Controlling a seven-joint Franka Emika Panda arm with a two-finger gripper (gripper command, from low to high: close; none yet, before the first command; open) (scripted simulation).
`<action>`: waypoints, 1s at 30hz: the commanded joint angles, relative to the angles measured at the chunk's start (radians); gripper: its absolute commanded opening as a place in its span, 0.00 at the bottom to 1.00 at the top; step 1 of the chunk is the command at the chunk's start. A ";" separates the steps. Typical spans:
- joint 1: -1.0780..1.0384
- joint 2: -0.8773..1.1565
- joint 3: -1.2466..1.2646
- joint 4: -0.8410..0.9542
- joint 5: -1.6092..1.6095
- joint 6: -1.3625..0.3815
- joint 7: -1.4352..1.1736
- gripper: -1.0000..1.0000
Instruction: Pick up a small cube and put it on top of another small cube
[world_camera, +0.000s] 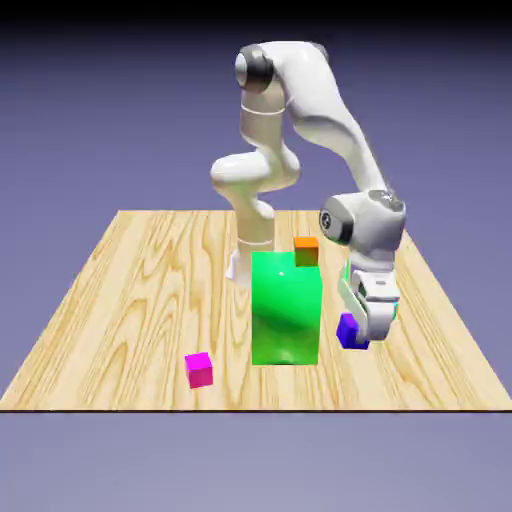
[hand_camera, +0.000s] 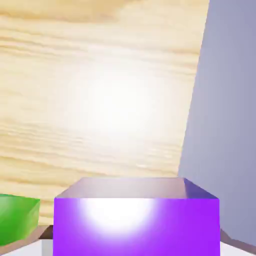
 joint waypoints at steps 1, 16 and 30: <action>0.037 -0.016 -0.003 -0.027 0.013 0.016 0.034 0.00; 0.581 -0.253 -0.043 -0.422 0.208 0.233 0.537 0.00; 0.532 -0.095 -0.020 -0.417 0.253 0.398 0.509 1.00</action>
